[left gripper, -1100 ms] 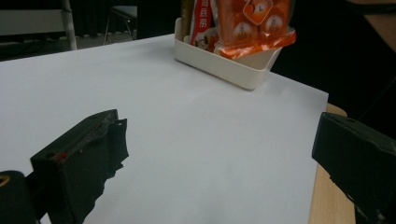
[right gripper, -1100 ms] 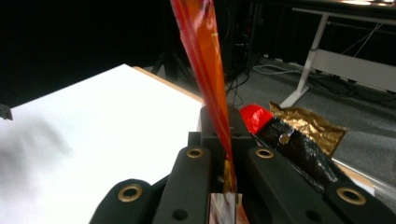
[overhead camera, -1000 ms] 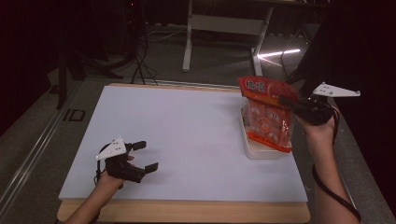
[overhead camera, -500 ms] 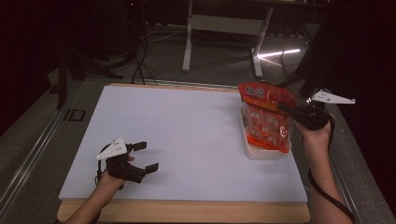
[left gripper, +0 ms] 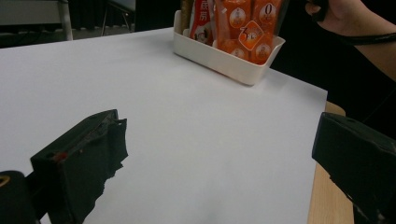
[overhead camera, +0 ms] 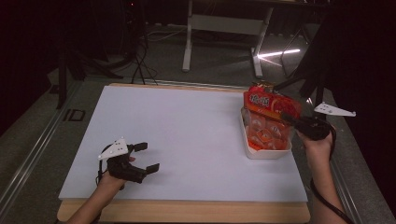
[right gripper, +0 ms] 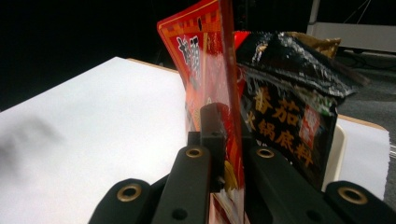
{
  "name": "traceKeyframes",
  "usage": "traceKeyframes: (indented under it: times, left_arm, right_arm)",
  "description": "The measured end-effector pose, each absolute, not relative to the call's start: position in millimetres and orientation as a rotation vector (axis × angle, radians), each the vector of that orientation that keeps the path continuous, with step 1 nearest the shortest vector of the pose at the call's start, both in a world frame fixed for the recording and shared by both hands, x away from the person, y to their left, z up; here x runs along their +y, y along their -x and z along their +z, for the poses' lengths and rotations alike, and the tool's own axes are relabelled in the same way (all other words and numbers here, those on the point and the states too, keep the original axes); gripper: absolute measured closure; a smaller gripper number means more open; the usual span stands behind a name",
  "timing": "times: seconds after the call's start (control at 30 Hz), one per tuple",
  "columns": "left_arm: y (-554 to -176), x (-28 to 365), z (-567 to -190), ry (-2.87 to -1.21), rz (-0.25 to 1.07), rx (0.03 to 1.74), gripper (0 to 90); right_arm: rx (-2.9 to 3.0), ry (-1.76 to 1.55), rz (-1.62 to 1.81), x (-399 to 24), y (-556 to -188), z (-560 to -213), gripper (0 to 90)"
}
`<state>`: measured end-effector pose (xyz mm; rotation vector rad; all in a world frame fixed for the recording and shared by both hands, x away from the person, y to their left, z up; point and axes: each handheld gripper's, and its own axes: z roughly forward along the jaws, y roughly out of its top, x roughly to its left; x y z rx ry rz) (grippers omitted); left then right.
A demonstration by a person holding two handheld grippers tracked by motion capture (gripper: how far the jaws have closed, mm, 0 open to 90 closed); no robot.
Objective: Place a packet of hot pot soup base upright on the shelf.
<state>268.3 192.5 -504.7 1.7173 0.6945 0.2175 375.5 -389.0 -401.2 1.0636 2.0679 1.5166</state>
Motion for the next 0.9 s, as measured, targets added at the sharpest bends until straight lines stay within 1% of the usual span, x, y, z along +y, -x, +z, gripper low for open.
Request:
traceKeyframes:
  times: [0.27,0.47,0.53,0.57,0.63,0.7,0.73,0.77,0.87,0.9]
  left_arm:
    - [-269,194,-507,-1.715,0.213,0.702,2.1]
    - [-269,193,-507,-1.72,0.21,0.703,2.2]
    - [-270,193,-507,-1.718,0.213,0.705,2.1]
    - [-270,194,-507,-1.716,0.215,0.706,2.2]
    - [-270,194,-507,-1.714,0.216,0.708,2.2]
    - [-270,194,-507,-1.715,0.216,0.709,2.1]
    - [-270,193,-508,-1.717,0.214,0.708,2.1]
    - [-270,193,-508,-1.717,0.214,0.708,2.2]
    - [-270,192,-508,-1.721,0.21,0.706,2.1]
    - [-270,192,-508,-1.722,0.21,0.705,2.2]
  right_arm:
    - [2.046,-1.069,1.533,-396,-370,-413,89.8]
    - [2.055,-1.078,1.53,-396,-370,-412,88.1]
    - [2.049,-1.09,1.524,-396,-370,-412,83.5]
    - [2.045,-1.095,1.52,-396,-370,-411,79.4]
    - [2.037,-1.106,1.52,-396,-370,-409,76.4]
    - [2.021,-1.111,1.51,-396,-368,-405,67.8]
    - [2.013,-1.116,1.517,-396,-368,-401,65.4]
    - [2.013,-1.116,1.517,-396,-368,-401,65.4]
    - [1.993,-1.099,1.515,-393,-364,-390,52.8]
    - [1.978,-1.089,1.523,-391,-363,-385,49.9]
